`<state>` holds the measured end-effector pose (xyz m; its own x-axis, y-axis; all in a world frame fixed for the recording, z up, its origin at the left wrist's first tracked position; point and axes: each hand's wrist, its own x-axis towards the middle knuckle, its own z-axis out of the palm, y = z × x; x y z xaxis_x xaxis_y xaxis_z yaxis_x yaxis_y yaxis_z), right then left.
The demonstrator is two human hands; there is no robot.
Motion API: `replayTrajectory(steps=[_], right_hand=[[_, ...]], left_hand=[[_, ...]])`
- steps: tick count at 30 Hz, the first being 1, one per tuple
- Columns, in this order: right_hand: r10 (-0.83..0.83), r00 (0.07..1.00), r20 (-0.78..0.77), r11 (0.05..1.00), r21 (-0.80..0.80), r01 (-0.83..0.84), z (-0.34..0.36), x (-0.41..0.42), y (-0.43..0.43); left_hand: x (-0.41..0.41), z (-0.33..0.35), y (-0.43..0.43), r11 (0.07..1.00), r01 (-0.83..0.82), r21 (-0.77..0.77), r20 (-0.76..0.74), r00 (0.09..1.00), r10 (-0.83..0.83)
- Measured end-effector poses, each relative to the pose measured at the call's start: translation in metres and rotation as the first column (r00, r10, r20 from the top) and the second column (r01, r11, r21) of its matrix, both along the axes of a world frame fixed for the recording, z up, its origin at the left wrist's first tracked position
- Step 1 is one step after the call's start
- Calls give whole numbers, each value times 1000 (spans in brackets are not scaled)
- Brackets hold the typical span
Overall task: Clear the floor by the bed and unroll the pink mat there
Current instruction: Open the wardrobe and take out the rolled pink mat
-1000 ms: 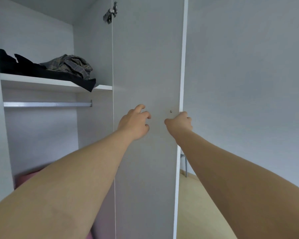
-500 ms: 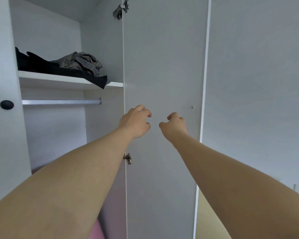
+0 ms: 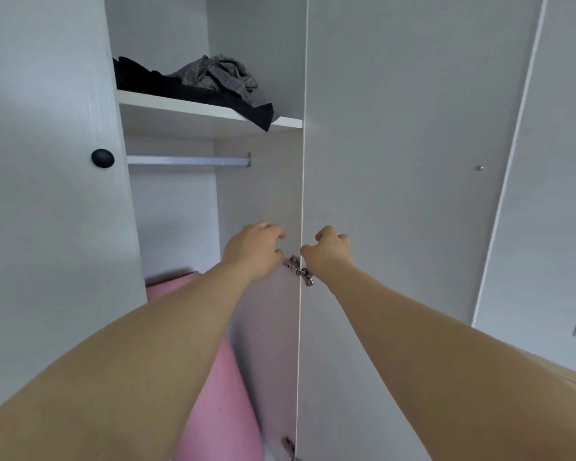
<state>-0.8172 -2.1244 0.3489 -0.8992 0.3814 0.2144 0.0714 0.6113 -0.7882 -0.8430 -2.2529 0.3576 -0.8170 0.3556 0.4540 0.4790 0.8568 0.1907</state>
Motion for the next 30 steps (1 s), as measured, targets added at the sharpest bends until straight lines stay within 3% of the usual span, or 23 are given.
replayTrajectory(steps=[8, 18, 25, 30], right_hand=[[124, 980, 155, 992, 1, -125, -65, -48, -48], [295, 917, 267, 954, -141, -266, -129, -179, -57], [305, 869, 389, 952, -129, -276, -156, -290, -32], [386, 813, 436, 922, -167, -349, -181, -333, -61]], left_hand=[[-33, -65, -48, 995, -94, -21, 129, 987, 96], [-140, -141, -69, 958, -283, -54, 282, 915, 287], [-221, -168, -67, 891, -451, -55, 384, 814, 436], [-260, -197, -87, 831, -539, -137, 528, 671, 521]])
